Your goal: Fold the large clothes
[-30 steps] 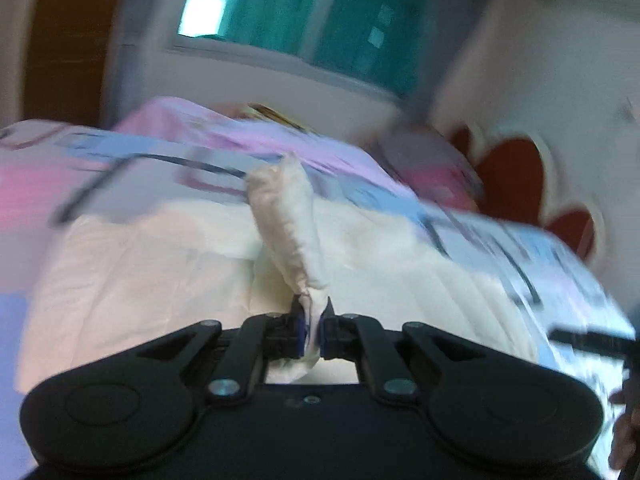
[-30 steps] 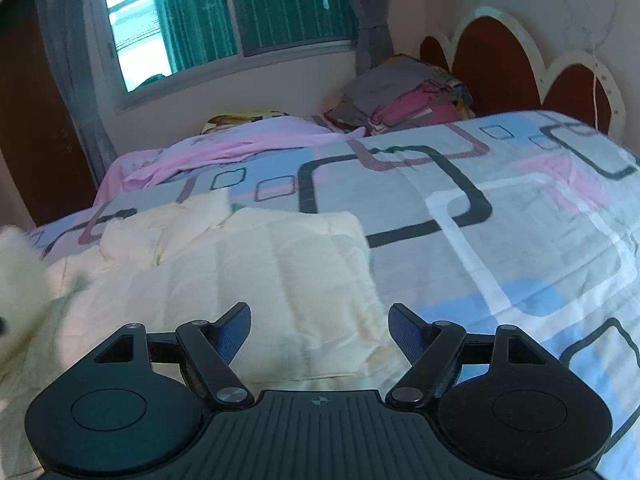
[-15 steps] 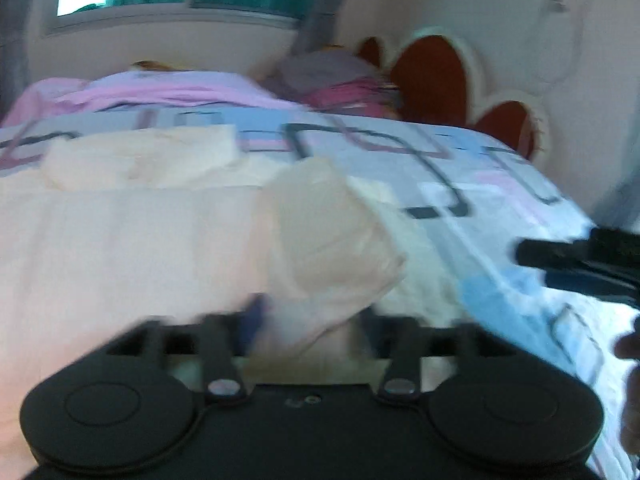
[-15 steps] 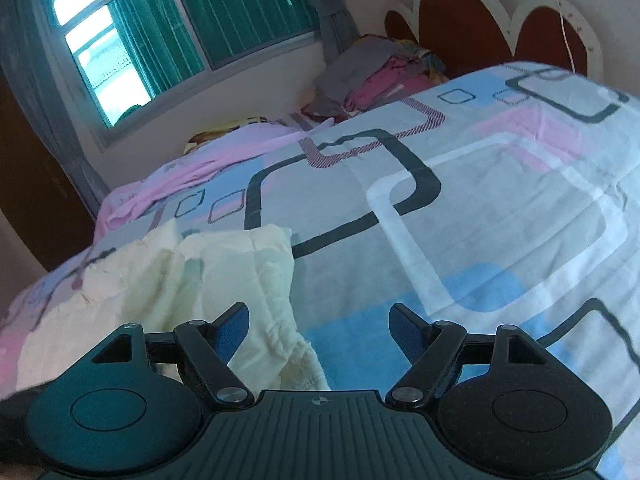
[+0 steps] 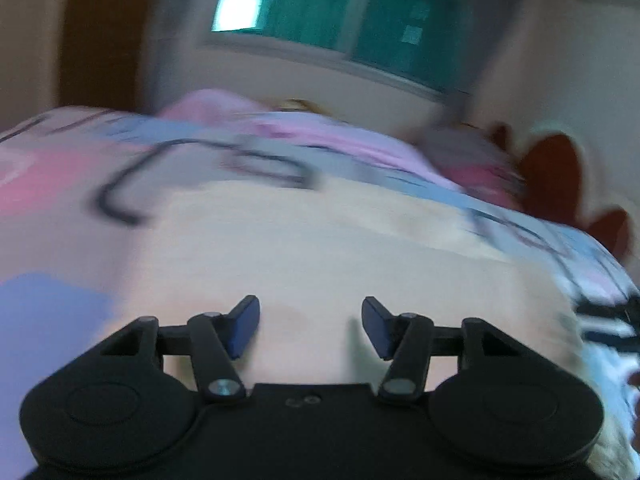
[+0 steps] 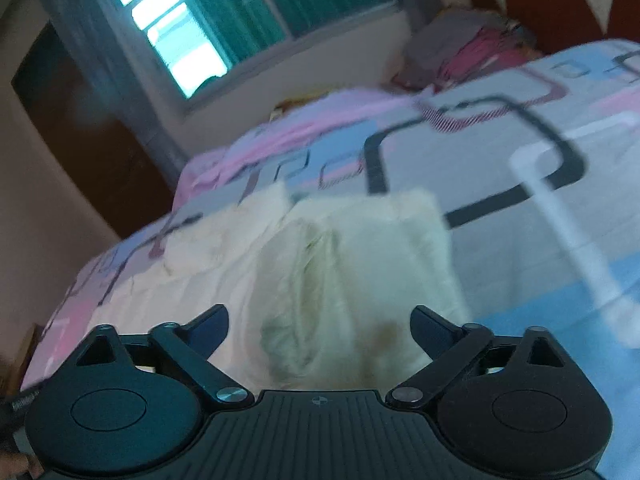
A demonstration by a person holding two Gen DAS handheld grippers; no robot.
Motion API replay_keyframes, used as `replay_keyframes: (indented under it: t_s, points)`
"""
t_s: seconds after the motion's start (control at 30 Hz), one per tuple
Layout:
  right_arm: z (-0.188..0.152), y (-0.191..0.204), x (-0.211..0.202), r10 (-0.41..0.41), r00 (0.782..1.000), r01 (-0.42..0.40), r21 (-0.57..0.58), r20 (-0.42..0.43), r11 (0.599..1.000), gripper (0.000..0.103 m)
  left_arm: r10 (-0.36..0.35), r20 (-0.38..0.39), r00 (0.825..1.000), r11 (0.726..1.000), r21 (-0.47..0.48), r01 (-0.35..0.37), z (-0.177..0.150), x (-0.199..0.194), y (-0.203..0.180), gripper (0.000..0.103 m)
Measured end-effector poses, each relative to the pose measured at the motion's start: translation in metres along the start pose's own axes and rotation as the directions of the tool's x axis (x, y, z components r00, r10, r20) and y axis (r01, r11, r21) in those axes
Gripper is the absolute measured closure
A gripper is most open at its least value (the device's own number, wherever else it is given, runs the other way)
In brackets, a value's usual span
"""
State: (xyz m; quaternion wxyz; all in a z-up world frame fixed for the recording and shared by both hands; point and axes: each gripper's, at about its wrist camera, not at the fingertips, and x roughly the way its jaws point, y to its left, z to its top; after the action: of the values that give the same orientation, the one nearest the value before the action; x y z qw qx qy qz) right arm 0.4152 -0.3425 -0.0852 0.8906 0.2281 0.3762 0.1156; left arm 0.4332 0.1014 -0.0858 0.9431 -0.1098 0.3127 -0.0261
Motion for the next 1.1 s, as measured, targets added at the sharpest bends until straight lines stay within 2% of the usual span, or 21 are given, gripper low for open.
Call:
replay_keyframes:
  t_s: [0.03,0.07,0.13,0.23,0.37,0.43,0.53,0.57,0.6,0.63,0.67,0.73,0.77,0.8,0.83,0.87,0.97,1.07,1.1]
  points:
    - [-0.001,0.001,0.009,-0.006,1.000,0.006,0.005,-0.024,1.000,0.039,0.021,-0.003,1.000,1.000,-0.021,-0.021,0.002,0.002,0.014,0.049]
    - [-0.002,0.003,0.016,-0.015,0.999,0.015,0.006,-0.040,1.000,0.046,0.031,-0.018,0.999,0.999,-0.034,-0.031,0.003,0.006,0.026,0.049]
    - [-0.004,0.004,0.020,-0.010,0.998,0.011,0.010,-0.057,1.000,0.076,0.017,-0.055,0.998,0.999,-0.040,-0.019,0.003,0.015,0.038,0.053]
    - [-0.008,0.013,0.013,-0.029,0.998,0.027,-0.031,-0.054,0.999,0.090,0.007,-0.056,0.998,1.000,-0.017,-0.007,-0.001,0.016,0.041,0.053]
    - [-0.021,0.022,-0.006,-0.073,0.996,0.068,-0.093,-0.045,0.993,0.091,-0.005,-0.056,0.998,1.000,0.015,0.006,-0.004,0.014,0.040,0.053]
    - [-0.027,0.020,0.000,-0.111,0.992,0.105,-0.108,-0.052,0.989,0.091,-0.007,-0.069,0.998,0.999,0.031,0.009,-0.007,0.014,0.042,0.053]
    - [-0.026,0.016,0.010,-0.122,0.991,0.119,-0.061,-0.053,0.991,0.089,-0.014,-0.098,0.995,0.999,0.042,0.018,-0.008,0.021,0.046,0.053]
    - [-0.023,0.019,0.009,-0.137,0.990,0.135,-0.064,-0.042,0.989,0.083,-0.017,-0.107,0.994,0.998,0.053,0.022,-0.005,0.021,0.046,0.053]
    - [-0.018,0.021,0.005,-0.175,0.984,0.174,-0.074,-0.015,0.982,0.055,-0.011,-0.105,0.994,0.998,0.059,0.017,-0.001,0.019,0.047,0.053]
    - [-0.015,0.024,-0.004,-0.217,0.975,0.221,-0.089,0.047,0.971,0.027,-0.007,-0.092,0.996,0.998,0.061,0.012,0.003,0.017,0.048,0.052]
    - [-0.012,0.028,-0.016,-0.234,0.964,0.248,-0.111,0.127,0.962,0.024,-0.001,-0.062,0.998,0.998,0.066,0.005,0.010,0.012,0.048,0.041]
    - [-0.003,0.037,-0.022,-0.232,0.957,0.259,-0.154,0.175,0.953,0.024,0.016,-0.005,1.000,0.997,0.082,-0.015,0.022,0.009,0.047,0.024]
    - [0.003,0.042,-0.017,-0.214,0.961,0.244,-0.177,0.173,0.954,0.024,0.006,0.012,1.000,0.995,0.096,-0.007,0.031,0.014,0.046,0.026]
    - [0.008,0.048,-0.010,-0.197,0.967,0.228,-0.200,0.162,0.953,0.031,-0.005,0.008,1.000,0.995,0.105,0.004,0.037,0.020,0.044,0.028]
    - [0.012,0.054,-0.001,-0.185,0.972,0.215,-0.224,0.146,0.951,0.045,-0.018,0.001,1.000,0.993,0.113,0.018,0.044,0.028,0.040,0.032]
    - [0.016,0.061,0.010,-0.178,0.975,0.206,-0.251,0.130,0.946,0.049,-0.033,0.004,0.999,0.991,0.129,0.032,0.052,0.039,0.035,0.036]
    - [0.017,0.069,0.047,-0.194,0.976,0.214,-0.311,0.096,0.926,0.052,-0.039,0.003,0.999,0.984,0.173,0.038,0.062,0.068,0.024,0.036]
    - [0.010,0.051,0.086,-0.306,0.951,0.300,-0.334,0.038,0.893,0.052,-0.013,-0.082,0.997,0.980,0.199,0.029,0.060,0.107,0.025,0.035]
    - [0.007,0.039,0.091,-0.292,0.956,0.286,-0.313,0.029,0.906,0.052,0.005,-0.101,0.995,0.979,0.204,0.016,0.056,0.118,0.029,0.035]
